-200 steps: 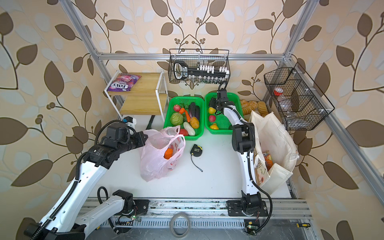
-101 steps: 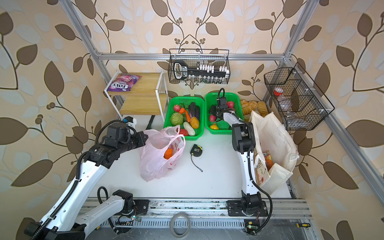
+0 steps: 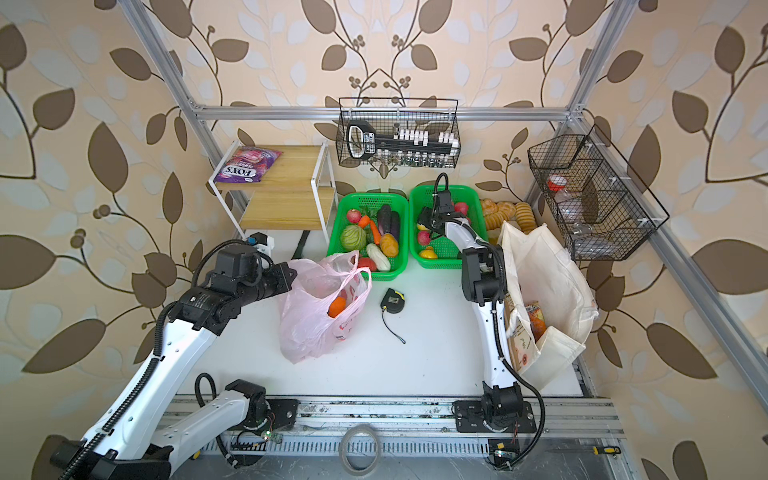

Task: Place the mixed food into the grocery bags and tie them
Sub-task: 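Lower the right gripper into the fruit basket and grasp the yellow pear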

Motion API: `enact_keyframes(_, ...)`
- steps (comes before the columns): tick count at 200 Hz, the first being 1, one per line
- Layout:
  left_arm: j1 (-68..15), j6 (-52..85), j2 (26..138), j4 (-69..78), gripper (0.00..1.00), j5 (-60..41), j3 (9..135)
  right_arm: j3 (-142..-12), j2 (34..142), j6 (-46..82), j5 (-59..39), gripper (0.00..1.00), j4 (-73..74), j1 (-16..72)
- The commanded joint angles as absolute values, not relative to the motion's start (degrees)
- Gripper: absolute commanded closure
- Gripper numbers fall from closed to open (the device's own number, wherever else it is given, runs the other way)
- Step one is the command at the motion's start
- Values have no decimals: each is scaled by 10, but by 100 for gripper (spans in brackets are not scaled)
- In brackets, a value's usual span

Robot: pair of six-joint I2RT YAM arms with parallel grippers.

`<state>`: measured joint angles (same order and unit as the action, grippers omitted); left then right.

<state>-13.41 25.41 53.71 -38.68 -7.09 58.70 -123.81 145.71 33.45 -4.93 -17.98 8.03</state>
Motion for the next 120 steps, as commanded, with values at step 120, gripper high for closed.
enact_keyframes(120, -129, 279, 523, -374, 100, -91, 583, -933, 1180, 334, -70, 55, -87, 72)
